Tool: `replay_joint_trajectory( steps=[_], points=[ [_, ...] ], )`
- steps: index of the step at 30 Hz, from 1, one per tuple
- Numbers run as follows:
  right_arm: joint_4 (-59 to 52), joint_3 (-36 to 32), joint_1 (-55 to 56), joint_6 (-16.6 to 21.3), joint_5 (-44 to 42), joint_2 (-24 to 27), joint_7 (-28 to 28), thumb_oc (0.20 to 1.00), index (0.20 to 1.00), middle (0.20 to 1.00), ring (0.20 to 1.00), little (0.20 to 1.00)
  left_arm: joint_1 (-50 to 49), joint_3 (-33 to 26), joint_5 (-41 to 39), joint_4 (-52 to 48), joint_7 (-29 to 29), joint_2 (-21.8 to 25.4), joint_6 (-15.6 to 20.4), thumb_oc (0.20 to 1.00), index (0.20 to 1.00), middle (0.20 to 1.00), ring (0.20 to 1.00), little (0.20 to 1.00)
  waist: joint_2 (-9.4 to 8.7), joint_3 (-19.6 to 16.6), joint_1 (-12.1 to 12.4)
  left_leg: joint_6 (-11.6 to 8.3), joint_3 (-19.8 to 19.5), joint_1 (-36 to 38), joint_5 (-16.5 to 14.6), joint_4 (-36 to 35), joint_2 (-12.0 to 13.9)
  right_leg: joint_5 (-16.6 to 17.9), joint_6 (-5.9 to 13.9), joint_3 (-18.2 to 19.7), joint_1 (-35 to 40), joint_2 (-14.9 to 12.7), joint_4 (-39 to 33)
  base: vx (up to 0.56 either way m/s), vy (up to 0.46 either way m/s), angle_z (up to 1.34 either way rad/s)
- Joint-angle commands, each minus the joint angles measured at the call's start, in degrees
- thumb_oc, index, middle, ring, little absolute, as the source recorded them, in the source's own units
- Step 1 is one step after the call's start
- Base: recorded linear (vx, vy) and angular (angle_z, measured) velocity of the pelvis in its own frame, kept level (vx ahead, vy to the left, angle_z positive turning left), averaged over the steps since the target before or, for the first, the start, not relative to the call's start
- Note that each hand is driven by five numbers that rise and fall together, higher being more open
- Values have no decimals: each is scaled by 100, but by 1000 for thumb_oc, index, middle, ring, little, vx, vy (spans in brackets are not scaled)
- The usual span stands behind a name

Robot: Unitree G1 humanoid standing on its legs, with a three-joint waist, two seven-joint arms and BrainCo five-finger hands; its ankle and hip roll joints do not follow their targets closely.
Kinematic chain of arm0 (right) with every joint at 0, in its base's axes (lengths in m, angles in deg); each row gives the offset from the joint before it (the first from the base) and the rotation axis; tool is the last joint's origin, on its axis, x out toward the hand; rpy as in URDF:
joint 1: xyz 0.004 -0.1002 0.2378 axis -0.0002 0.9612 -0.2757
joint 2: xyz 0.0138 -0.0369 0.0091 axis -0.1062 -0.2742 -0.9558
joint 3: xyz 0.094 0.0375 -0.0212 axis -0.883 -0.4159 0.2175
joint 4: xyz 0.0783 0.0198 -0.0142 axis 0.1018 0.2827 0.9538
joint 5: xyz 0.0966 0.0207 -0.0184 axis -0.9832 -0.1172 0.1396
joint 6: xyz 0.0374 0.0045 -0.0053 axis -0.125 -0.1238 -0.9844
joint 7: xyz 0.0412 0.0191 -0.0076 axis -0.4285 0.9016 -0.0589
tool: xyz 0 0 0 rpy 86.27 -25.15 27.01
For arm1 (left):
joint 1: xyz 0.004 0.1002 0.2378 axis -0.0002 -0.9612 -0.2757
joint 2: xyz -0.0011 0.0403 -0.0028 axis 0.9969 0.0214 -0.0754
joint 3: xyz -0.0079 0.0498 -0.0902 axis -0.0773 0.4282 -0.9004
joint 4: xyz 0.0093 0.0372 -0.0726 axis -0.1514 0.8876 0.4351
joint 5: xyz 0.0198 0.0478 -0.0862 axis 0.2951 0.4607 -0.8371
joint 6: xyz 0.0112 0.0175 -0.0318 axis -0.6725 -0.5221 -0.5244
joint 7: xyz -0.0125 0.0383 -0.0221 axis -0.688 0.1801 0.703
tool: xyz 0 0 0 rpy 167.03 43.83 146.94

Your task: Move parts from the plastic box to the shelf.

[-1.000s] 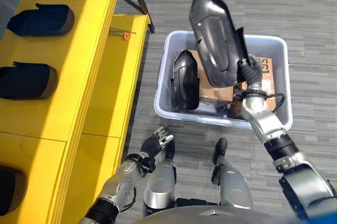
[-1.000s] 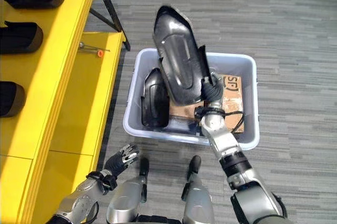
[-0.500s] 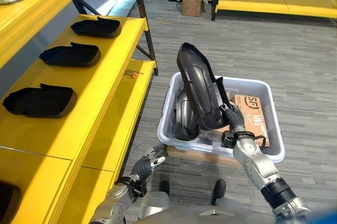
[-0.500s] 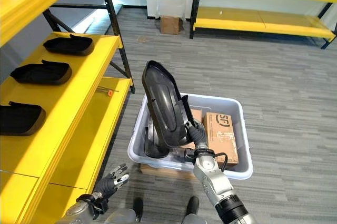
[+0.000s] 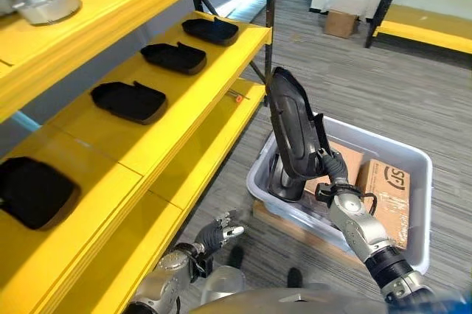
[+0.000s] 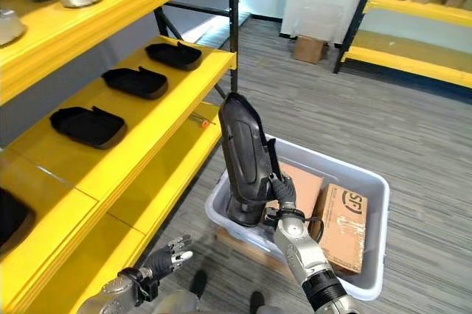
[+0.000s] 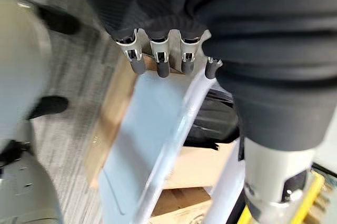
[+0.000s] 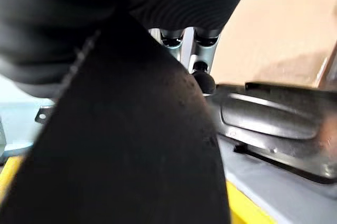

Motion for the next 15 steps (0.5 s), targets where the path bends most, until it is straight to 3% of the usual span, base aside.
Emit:
replay_joint_trajectory(
  steps=[1,4,6,7,12,14,15],
  points=[
    [-869,-86,-312,385,25,28,-154,200,200,200,200,200,142,-219,39,-476,163,26,119,1000,1000,1000,1000,1000,-394,209,-20,-21,475,119,-61,-291,-572,-111,165,-29,126,62,172,-118,-73,-4],
    [-867,26,-320,469,99,64,-315,200,200,200,200,200,123,-139,81,-436,-102,52,211,1000,1000,1000,1000,1000,-350,340,15,-93,578,-29,-2,-166,-526,-207,129,-183,209,23,224,-88,-52,-3],
    [-945,30,-224,539,257,103,-218,200,200,200,200,200,198,-145,80,-363,110,101,166,1000,1000,1000,1000,1000,-294,401,-76,-111,1065,-26,-16,-102,-478,-278,90,-485,286,-15,288,-80,-14,35],
    [-1006,-24,-128,569,305,155,-179,200,200,200,200,200,235,-97,233,-362,246,131,159,1000,1000,1000,1000,1000,-276,402,-160,-120,1240,8,-77,-4,-479,-266,91,-669,297,-92,298,-97,25,120],
    [-1184,-40,-63,531,429,300,-306,200,200,200,200,200,225,-99,261,-461,298,150,219,1000,1000,1000,1000,1000,-291,410,-258,-66,1442,117,-387,438,-427,-269,92,-861,210,-350,491,-74,75,77],
    [-1211,-3,-62,523,375,348,-326,200,200,200,200,200,257,-95,235,-511,279,167,185,1000,1000,1000,1000,1000,-303,389,-345,-55,1733,167,-545,674,-303,-281,90,-978,126,-496,644,-95,169,34],
    [-1147,34,-68,562,308,366,-361,200,200,200,200,200,324,-61,281,-457,261,182,245,1000,1000,1000,1000,1000,-327,350,-440,-70,2039,196,-653,884,-101,-304,76,-1071,67,-620,759,-128,325,48]
  ],
)
